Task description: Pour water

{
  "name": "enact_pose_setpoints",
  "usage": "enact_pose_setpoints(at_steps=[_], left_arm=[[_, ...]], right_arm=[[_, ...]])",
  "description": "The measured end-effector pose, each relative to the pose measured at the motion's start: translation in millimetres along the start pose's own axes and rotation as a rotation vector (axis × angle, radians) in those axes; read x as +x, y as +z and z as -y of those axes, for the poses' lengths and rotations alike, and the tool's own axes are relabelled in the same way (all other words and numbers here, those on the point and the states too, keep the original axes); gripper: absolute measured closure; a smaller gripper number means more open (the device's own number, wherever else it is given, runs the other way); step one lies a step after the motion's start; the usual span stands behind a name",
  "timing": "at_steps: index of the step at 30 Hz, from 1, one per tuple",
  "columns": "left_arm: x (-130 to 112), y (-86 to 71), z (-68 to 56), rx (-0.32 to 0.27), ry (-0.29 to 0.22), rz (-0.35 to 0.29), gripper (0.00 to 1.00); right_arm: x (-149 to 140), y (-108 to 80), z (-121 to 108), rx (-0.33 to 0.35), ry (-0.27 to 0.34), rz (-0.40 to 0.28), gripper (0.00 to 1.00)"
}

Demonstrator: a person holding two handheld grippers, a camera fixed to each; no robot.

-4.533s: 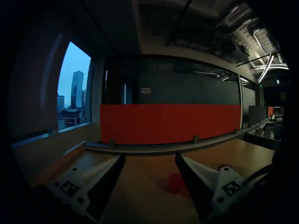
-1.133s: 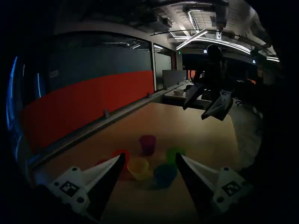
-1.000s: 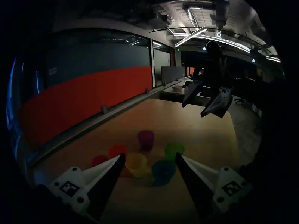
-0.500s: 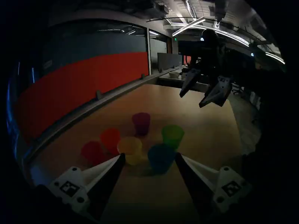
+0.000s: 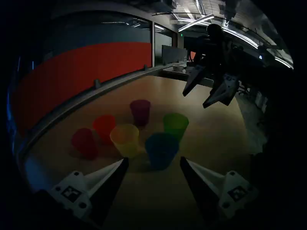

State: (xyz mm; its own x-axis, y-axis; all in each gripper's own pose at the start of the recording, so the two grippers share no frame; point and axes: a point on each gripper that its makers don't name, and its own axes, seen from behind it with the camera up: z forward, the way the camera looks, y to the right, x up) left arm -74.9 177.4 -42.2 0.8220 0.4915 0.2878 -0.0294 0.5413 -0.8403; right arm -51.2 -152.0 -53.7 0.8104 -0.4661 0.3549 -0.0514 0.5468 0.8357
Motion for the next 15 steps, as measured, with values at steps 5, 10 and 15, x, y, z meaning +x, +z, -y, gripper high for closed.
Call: enact_pose_setpoints(at_steps=[5, 10, 15], left_arm=[[-10.1, 9.4, -3.0, -0.010, -0.005, 0.017, 0.00], [-16.1, 17.9, -5.5, -0.024, -0.008, 0.026, 0.00], [-21.1, 25.8, -9.0, -0.042, -0.006, 0.037, 0.00]], right_arm=[[-14.4, 8.0, -0.6, 0.003, 0.005, 0.023, 0.01], [-24.6, 17.7, 0.3, 0.008, 0.004, 0.040, 0.01], [-31.8, 27.1, 0.0, 0.013, -0.006, 0.053, 0.01]])
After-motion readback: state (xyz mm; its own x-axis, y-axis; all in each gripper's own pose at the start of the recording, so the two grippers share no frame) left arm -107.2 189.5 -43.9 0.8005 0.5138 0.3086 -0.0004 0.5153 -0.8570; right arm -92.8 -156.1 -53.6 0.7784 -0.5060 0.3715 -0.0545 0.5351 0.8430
